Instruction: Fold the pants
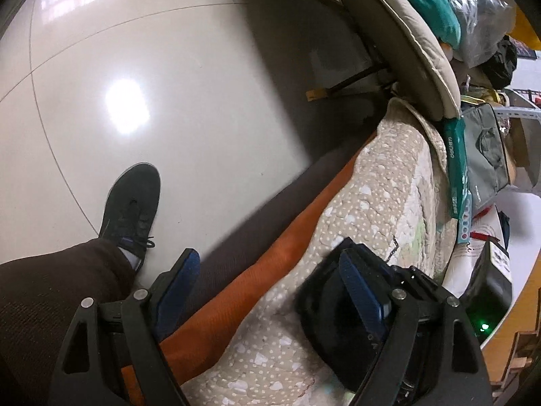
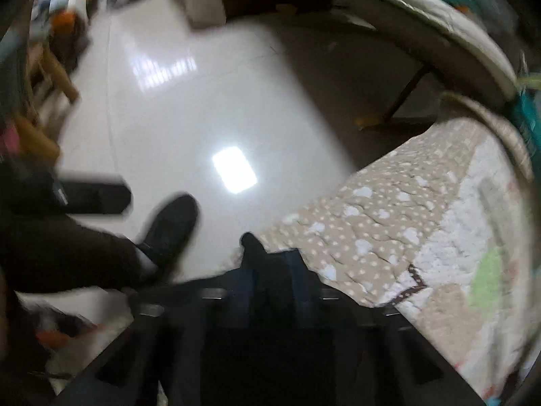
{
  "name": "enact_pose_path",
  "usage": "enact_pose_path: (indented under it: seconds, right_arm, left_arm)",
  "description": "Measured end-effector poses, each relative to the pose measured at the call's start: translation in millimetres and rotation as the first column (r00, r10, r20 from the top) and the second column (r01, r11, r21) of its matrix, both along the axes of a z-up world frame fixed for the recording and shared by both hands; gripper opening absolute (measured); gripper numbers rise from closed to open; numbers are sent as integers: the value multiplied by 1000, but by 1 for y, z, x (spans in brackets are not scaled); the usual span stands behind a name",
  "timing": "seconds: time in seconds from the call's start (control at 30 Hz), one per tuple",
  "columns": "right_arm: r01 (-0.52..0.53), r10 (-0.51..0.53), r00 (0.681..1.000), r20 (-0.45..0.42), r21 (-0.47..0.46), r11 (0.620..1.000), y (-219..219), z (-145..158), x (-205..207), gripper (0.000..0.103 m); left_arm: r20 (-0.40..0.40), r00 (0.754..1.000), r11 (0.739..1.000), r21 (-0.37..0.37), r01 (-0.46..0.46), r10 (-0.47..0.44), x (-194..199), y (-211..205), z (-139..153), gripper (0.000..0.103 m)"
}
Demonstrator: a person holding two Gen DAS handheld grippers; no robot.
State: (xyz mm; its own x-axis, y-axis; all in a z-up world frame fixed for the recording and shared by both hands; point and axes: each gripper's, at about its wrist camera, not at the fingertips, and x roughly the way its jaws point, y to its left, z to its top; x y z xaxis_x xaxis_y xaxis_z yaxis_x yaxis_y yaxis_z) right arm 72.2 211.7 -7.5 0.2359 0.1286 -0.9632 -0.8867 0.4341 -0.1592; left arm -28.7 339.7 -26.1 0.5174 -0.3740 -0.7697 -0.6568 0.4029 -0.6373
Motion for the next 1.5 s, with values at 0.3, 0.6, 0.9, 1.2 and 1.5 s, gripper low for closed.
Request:
enact_pose_path:
  seconds: [0.3, 0.6, 0.9, 1.2, 1.5]
  right_arm:
    - [213, -190, 975, -116, 231, 949, -38, 44, 31, 12]
    - [305, -264, 944, -196, 219, 927, -45, 34, 47, 15]
    - [250, -217, 959, -185, 181, 951, -42, 23, 42, 53]
    - [200, -182, 978, -103, 206, 958, -54, 54, 24, 12]
    - [347, -325, 937, -124, 407, 845, -173, 118, 23, 11]
  left_arm:
    - [90, 984, 986, -44, 161, -156, 17, -30, 4, 84]
    - [15, 933, 933, 24, 359, -359, 32, -73, -3, 84]
    - [68, 880, 881, 103, 462, -470, 37, -102, 17, 13]
    - [253, 861, 897, 104, 430, -442, 33, -112, 67, 12]
    - [325, 734, 799, 158, 580, -596, 56, -235, 110, 13]
